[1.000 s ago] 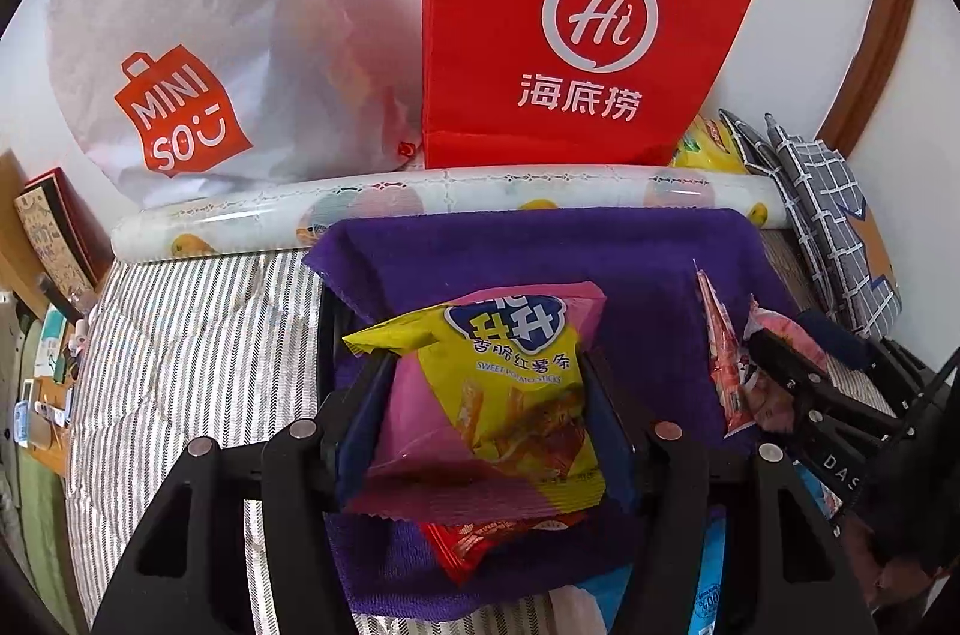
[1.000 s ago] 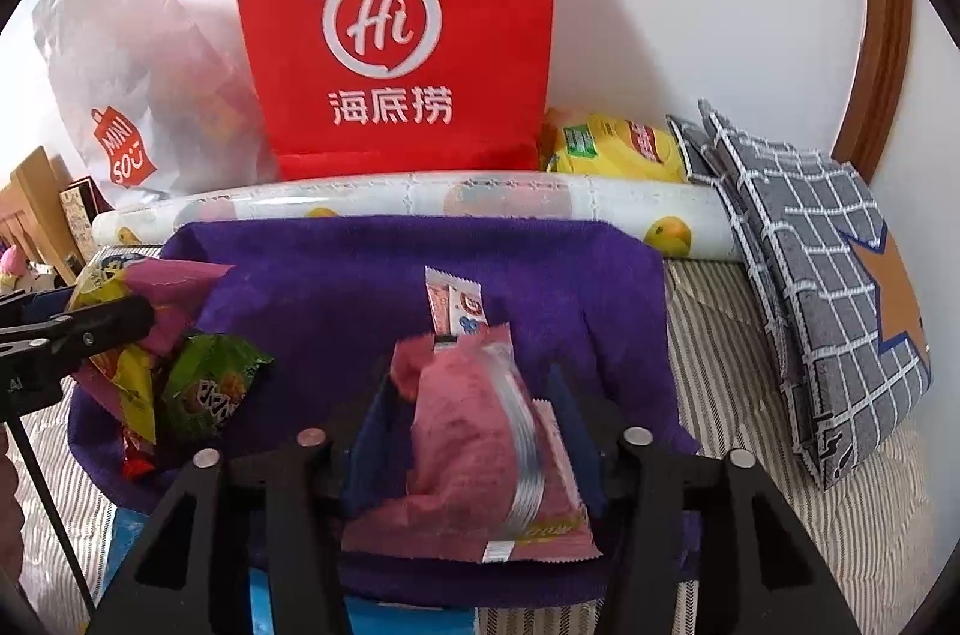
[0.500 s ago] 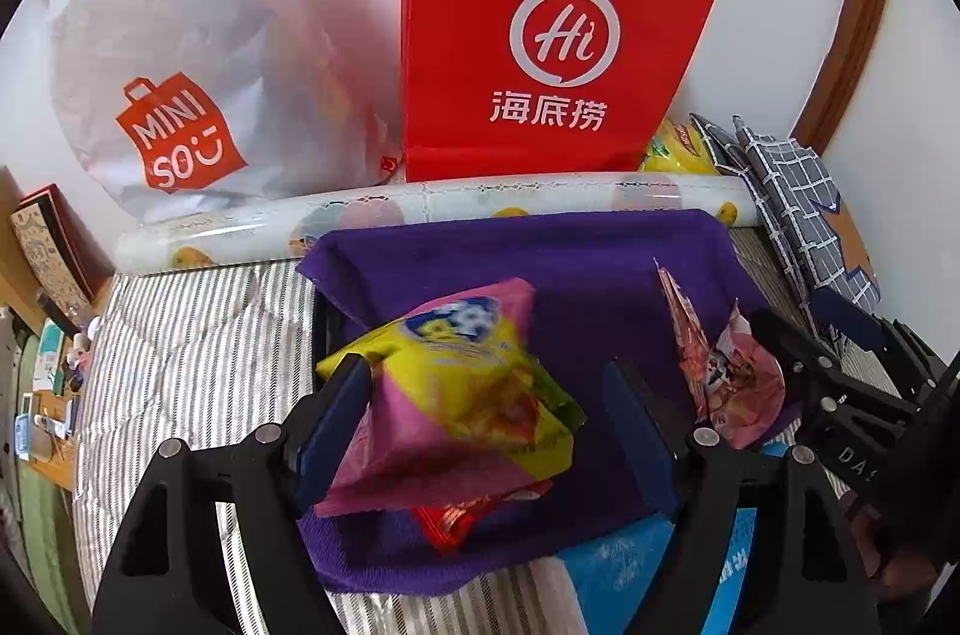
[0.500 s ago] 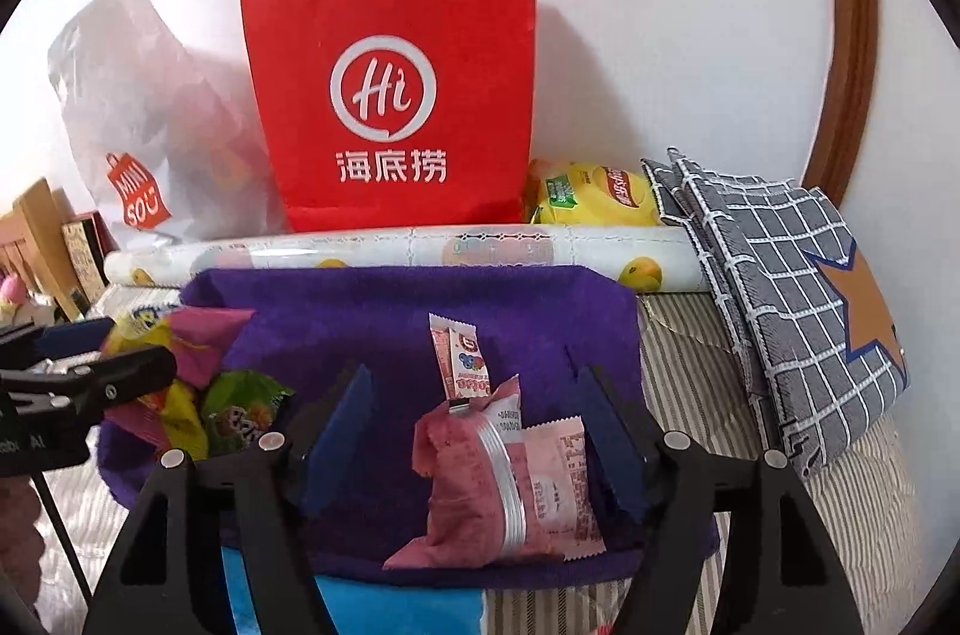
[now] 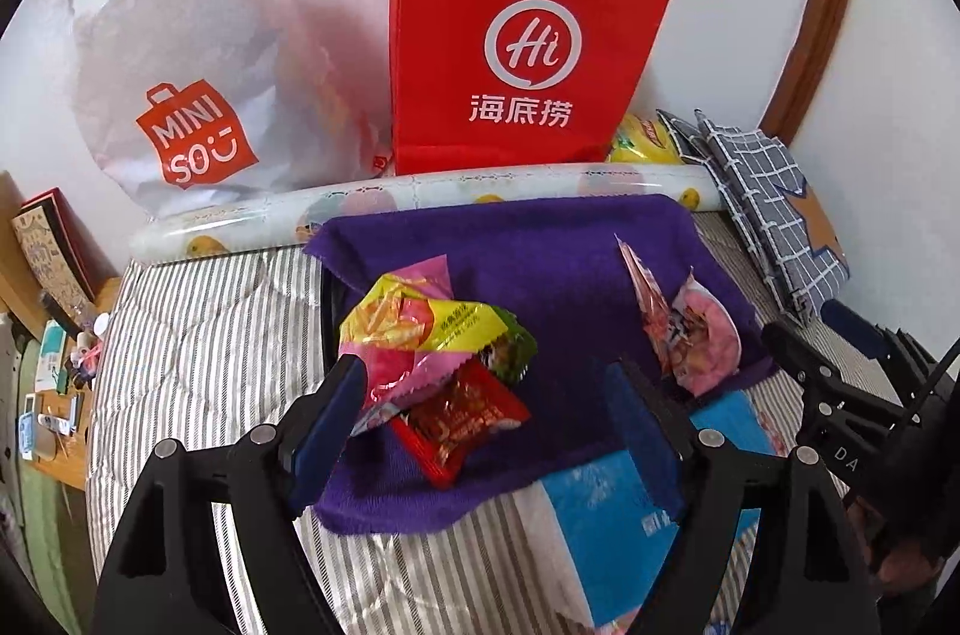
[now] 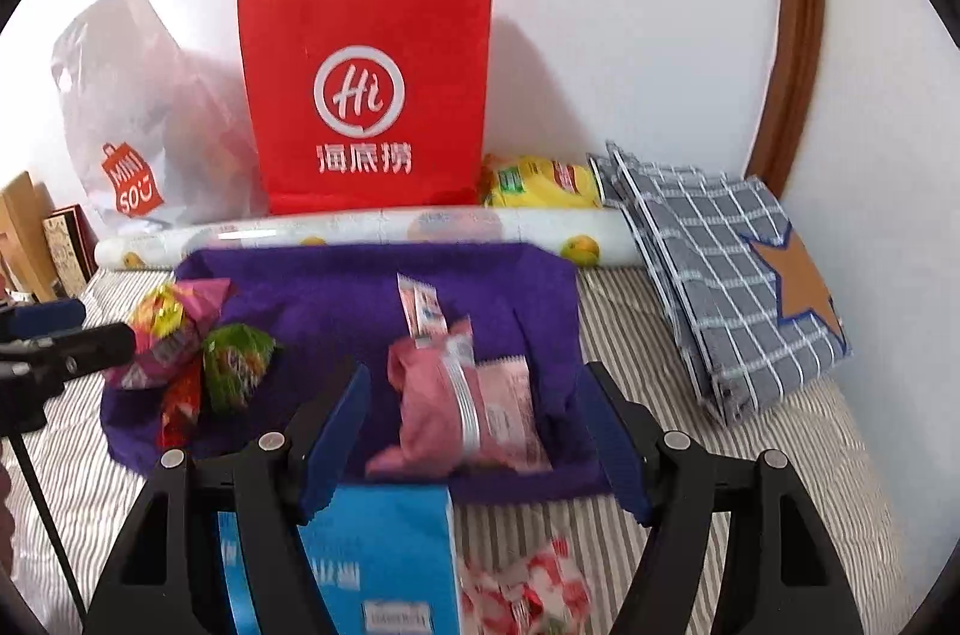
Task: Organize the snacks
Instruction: 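Move the right gripper to the red-white strawberry packet and grasp it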
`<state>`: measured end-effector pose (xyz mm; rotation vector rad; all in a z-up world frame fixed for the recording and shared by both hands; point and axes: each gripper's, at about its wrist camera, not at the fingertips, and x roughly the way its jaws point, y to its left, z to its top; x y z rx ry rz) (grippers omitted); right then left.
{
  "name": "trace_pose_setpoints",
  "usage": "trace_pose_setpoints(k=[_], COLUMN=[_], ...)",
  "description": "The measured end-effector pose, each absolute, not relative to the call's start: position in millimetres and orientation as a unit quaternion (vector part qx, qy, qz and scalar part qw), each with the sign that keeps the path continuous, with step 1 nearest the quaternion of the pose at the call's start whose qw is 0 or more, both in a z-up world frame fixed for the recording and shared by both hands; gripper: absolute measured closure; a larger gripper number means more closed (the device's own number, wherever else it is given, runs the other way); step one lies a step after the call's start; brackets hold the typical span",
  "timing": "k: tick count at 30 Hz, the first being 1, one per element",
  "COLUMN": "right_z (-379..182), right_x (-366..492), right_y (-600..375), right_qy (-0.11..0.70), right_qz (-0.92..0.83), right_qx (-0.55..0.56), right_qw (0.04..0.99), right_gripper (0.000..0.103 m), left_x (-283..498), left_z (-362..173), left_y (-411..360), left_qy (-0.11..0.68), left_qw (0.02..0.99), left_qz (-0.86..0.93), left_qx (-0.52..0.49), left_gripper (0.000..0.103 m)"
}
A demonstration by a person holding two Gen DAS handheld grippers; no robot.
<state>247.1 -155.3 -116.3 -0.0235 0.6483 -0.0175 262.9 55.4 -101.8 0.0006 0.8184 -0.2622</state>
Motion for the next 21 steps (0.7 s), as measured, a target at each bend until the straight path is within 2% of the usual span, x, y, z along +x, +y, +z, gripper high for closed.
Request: trace_pose_setpoints(k=[18, 21], right_z=[-127.2, -132.8], right_x=[178.9, 173.3], right_y=[-182.8, -189.8], right_qy=[0.344, 0.350], right_qz=[-0.022, -0.021], right_qx=[-0.008, 0.000], right_qw=[0.939, 0.937], right_gripper=[0.034, 0.041], left_x=[214.4, 211.0], left_z=[-104.3, -107.1], left_y=[88.5, 92.9], left_qy=[0.396, 0.397], left_qw=[0.912, 0.912], left_qz=[-0.107, -0.100], left_qx=[-0.024, -0.032], left_gripper=[0.023, 0.023])
